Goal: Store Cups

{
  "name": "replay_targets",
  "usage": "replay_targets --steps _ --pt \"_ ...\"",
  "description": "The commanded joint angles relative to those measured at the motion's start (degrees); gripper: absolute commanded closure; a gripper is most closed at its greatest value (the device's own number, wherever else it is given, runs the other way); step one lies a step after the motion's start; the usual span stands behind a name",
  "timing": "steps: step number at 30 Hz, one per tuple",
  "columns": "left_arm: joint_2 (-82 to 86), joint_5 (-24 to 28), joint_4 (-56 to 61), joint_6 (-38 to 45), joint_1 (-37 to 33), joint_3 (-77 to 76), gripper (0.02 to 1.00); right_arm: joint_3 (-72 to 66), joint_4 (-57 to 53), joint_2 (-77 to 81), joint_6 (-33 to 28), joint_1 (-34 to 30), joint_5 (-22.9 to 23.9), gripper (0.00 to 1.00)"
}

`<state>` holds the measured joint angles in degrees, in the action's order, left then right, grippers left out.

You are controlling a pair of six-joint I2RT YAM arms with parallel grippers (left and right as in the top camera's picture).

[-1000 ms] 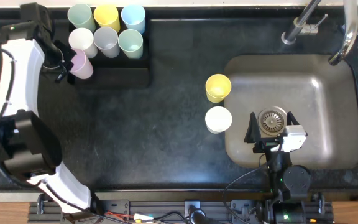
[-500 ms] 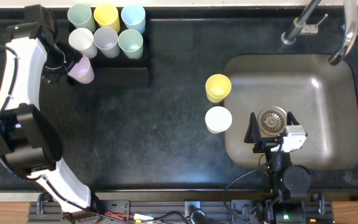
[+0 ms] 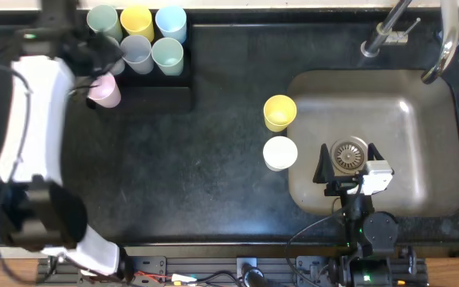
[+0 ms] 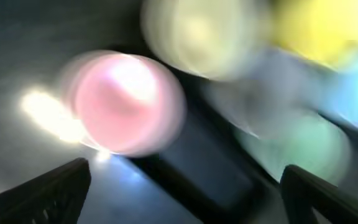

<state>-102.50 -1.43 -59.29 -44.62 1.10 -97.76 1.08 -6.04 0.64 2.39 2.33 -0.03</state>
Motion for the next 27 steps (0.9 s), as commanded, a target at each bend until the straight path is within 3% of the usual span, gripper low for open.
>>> replay_targets --steps 1,4,9,16,27 --pt "0.35 -7.56 3.89 3.21 19.47 -0.66 0.02 -0.22 0.35 -0.44 0.33 -0.11 -0.39 0.005" --pt "-2.4 -13.55 8.52 -2.97 31.23 -0.66 0.02 -0.22 0.35 -0.44 0.33 -0.11 -0.39 0.003" --pt "-6.12 -15.39 9.6 -13.09 41.75 -0.68 0.02 -0.22 0.35 -0.44 0.33 -0.11 -0.39 0.005" --pt "-10.34 -7.74 10.84 -14.4 41.64 -0.79 0.018 -0.22 0.35 -0.44 0.33 -0.11 -0.39 0.003" --pt "-15.74 0.04 12.87 -14.43 41.29 -0.9 0.02 -0.22 0.35 -0.44 0.33 -0.11 -0.39 0.005"
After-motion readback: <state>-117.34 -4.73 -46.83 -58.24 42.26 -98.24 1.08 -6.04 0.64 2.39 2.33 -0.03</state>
